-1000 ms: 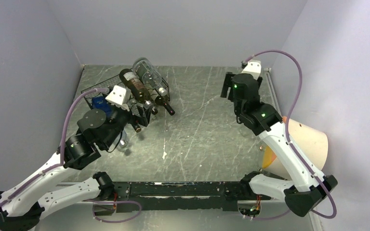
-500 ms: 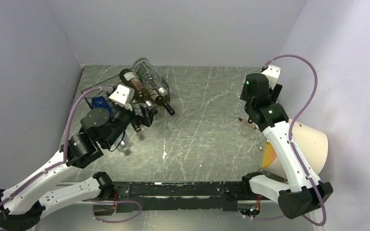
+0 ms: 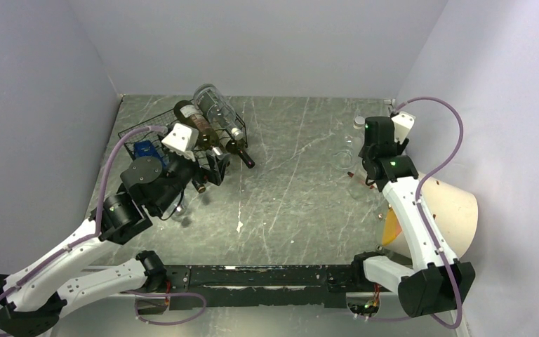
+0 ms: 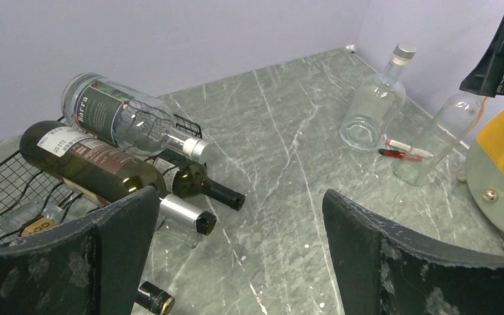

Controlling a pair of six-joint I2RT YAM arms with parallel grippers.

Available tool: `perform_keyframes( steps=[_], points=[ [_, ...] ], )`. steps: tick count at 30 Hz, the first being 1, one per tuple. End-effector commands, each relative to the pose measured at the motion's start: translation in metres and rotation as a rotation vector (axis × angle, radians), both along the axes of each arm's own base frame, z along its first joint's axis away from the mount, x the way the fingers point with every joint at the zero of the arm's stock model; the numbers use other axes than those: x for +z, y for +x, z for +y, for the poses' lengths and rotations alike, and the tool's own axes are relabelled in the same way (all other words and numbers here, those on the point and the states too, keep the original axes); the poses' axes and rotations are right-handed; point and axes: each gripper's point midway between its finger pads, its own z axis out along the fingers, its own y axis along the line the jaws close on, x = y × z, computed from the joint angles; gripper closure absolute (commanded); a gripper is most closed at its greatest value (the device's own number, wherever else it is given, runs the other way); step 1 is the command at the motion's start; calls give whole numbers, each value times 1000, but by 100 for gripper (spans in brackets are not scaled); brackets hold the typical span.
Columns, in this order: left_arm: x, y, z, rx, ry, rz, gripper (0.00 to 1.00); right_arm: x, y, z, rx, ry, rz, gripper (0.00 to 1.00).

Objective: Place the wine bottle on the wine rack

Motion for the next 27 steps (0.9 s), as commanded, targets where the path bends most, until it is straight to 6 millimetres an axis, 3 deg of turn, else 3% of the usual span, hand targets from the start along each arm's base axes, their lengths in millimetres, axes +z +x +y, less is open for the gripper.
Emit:
perform_keyframes(
  steps=[1, 6, 11, 18, 24, 27],
  points=[
    [10, -1, -6, -24, -36, -17, 2, -2, 3, 4, 1, 49, -35, 50],
    [8, 1, -13, -37, -30, -12, 2, 4, 3, 8, 47, 45, -33, 76],
    [1, 4, -22, -56, -11, 4, 2, 27, 9, 38, 228, 118, -77, 99],
    [-19, -5, -60, -240, -30, -30, 2, 54, 9, 95, 533, 263, -150, 100],
    [-45, -18, -109, -453, -26, 51, 2, 70, 0, 143, 793, 389, -206, 100],
    [-62, -14, -124, -484, -22, 98, 2, 76, -6, 166, 923, 453, -227, 100]
  ],
)
